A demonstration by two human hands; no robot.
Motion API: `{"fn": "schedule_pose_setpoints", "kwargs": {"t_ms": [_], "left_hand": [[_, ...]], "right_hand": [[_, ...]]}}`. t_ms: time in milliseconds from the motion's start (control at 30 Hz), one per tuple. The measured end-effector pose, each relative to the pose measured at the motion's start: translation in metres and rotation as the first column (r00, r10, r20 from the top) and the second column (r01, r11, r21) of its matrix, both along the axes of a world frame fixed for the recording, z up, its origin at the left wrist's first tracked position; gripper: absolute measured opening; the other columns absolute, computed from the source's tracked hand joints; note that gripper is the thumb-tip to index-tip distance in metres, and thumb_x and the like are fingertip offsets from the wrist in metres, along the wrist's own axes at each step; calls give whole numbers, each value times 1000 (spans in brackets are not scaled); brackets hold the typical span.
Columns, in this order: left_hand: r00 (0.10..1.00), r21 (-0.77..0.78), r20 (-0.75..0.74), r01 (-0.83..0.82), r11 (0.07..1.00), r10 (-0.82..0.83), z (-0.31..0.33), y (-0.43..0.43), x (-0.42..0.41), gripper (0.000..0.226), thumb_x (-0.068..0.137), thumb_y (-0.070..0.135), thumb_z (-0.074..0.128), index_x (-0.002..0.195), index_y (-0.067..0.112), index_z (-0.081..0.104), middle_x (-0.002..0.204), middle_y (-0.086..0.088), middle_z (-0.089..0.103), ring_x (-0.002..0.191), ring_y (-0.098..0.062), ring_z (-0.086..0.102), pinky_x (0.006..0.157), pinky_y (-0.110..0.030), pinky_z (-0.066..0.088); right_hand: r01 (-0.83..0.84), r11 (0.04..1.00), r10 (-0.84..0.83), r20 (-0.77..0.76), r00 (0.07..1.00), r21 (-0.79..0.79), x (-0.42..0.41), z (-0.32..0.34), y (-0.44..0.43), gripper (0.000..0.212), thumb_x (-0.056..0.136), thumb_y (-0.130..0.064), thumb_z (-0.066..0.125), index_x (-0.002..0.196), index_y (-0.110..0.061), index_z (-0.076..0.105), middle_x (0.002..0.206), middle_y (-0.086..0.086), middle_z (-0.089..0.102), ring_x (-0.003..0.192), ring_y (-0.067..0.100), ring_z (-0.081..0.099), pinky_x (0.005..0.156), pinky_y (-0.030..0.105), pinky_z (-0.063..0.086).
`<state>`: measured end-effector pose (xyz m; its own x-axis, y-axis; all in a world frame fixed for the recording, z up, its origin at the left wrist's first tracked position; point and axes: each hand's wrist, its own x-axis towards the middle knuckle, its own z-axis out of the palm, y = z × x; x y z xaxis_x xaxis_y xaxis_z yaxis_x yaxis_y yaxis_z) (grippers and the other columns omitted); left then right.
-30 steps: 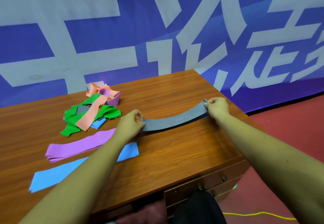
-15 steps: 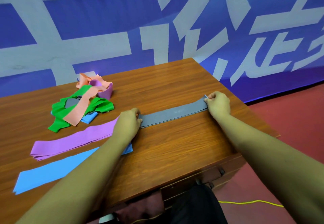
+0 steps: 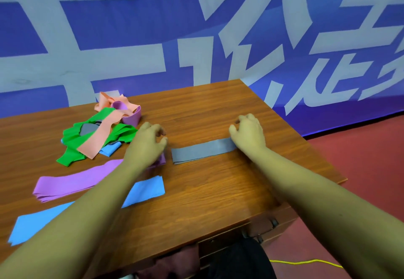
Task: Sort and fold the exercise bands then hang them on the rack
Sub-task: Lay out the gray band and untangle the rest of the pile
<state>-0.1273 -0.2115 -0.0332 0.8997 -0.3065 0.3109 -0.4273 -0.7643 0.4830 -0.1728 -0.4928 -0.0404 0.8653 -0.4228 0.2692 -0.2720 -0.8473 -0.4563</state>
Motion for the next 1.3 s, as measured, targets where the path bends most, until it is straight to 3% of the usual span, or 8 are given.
{"fn": "schedule_pose_setpoints", "kwargs": {"t_ms": [367,500,633,833,933,1067,1200,1300], "left_hand": [[927,175,29,-372,912,373,-10,140,36,41,75,15,74,114,7,67,119,-20,54,116,-40,50,96,-46,43],[935,194,-110,-313,930,338,-32,170,50,39,82,19,69,120,11,64,120,-19,56,112,-40,55,95,-48,47],[963,155,-64,-249,956,261,-43,183,60,33,80,15,73,112,10,68,114,-16,60,105,-37,58,93,-42,47],[968,75,-32,-247,966,250,-48,190,74,25,83,16,72,108,12,70,110,-11,57,96,-29,57,86,-33,44],[967,68,-42,-247,967,250,-49,191,74,24,83,18,72,108,14,70,109,-10,56,96,-27,57,86,-31,43],[967,35,-64,-245,969,247,-47,195,71,24,85,20,70,108,15,70,110,-10,58,99,-29,57,86,-33,44],[966,35,-8,-258,965,259,-42,189,66,29,89,8,58,116,19,62,102,-15,59,95,-36,56,80,-38,45],[973,77,20,-229,970,228,-43,188,63,31,90,10,54,116,25,62,106,-14,59,97,-37,56,81,-41,47]], "right_hand": [[-503,842,519,-38,854,196,72,14,175,23,86,-22,65,104,-8,69,110,13,66,105,28,59,90,30,41],[-633,750,658,-108,746,192,97,8,226,30,84,-23,70,111,-10,70,115,9,69,106,25,62,87,28,43],[-752,646,760,-204,618,129,117,-4,259,30,79,-25,72,107,-15,71,103,5,71,95,22,63,72,26,43],[-785,618,777,-179,604,32,136,-28,276,25,80,-30,74,105,-26,74,107,0,67,105,19,56,82,29,42],[-773,632,771,-154,618,54,140,-30,278,21,80,-27,77,99,-21,75,102,-3,63,97,14,55,74,23,36],[-770,601,798,-211,564,216,142,-17,275,20,89,-25,66,85,-7,74,82,4,68,74,15,56,68,35,45],[-772,623,765,-298,570,122,141,-10,273,25,90,-19,64,114,-17,73,115,0,71,103,18,61,89,33,49],[-732,678,717,-285,636,70,141,-15,279,23,88,-22,66,108,-26,75,110,-4,72,99,18,64,85,36,54]]}}
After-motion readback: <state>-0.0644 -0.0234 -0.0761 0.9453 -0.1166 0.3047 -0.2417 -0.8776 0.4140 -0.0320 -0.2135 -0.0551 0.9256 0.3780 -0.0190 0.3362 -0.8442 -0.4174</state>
